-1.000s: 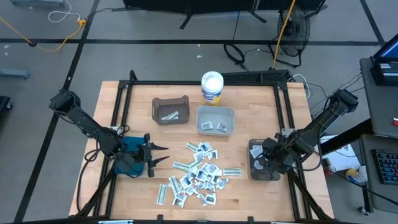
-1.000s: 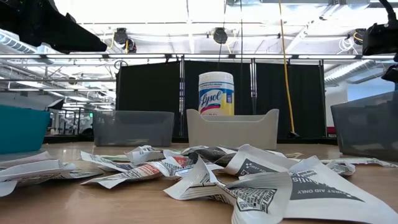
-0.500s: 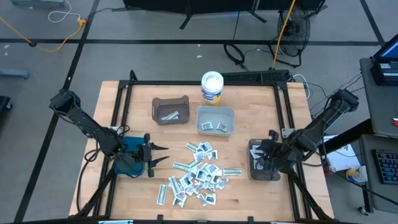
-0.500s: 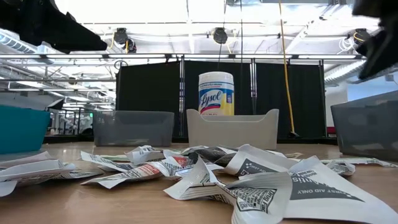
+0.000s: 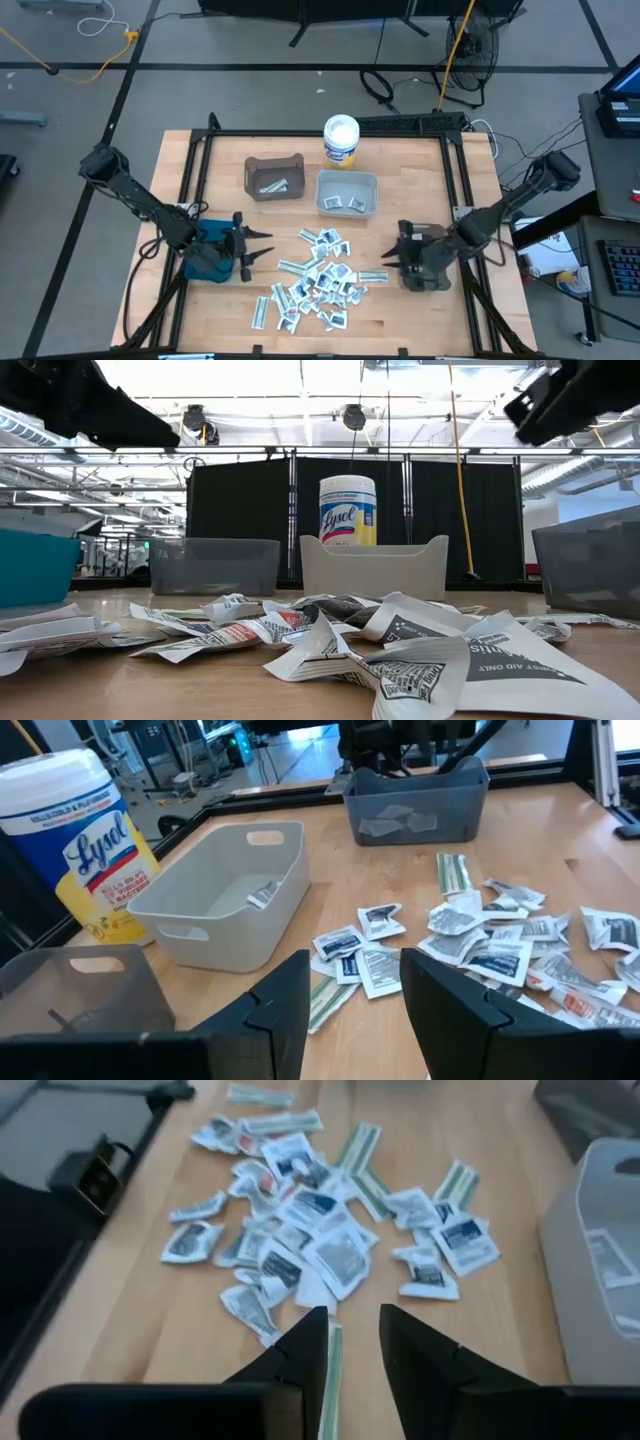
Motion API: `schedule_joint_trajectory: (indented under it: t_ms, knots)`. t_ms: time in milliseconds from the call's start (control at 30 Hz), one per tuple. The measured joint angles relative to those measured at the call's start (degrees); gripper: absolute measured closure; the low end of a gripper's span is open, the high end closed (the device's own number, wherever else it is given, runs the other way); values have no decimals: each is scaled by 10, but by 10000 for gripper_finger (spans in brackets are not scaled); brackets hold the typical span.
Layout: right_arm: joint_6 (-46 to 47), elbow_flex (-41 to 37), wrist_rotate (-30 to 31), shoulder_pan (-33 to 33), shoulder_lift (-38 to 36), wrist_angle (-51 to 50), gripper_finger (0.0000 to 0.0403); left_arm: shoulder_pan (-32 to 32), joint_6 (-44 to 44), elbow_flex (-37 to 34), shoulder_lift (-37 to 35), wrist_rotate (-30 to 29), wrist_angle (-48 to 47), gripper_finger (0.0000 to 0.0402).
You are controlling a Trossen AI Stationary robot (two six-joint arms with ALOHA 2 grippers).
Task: Pick & Place First Aid Supplies
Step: Put the green bandage pack into the top black bin
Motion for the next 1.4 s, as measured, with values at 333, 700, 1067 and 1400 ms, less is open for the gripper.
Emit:
schedule_joint_trajectory:
  t_ms: [333,700,1067,1400]
  knots:
    - [18,0,-92,-54,101,55,302,0,3,0,0,4,-1,241]
    - [50,0,-162,-69,213,93,241,0,3,0,0,4,0,241]
    - [48,104,-179,-75,286,-29,184,1,3,0,0,4,0,241]
    - [59,174,-230,-86,360,-136,186,0,0,0,0,5,0,241]
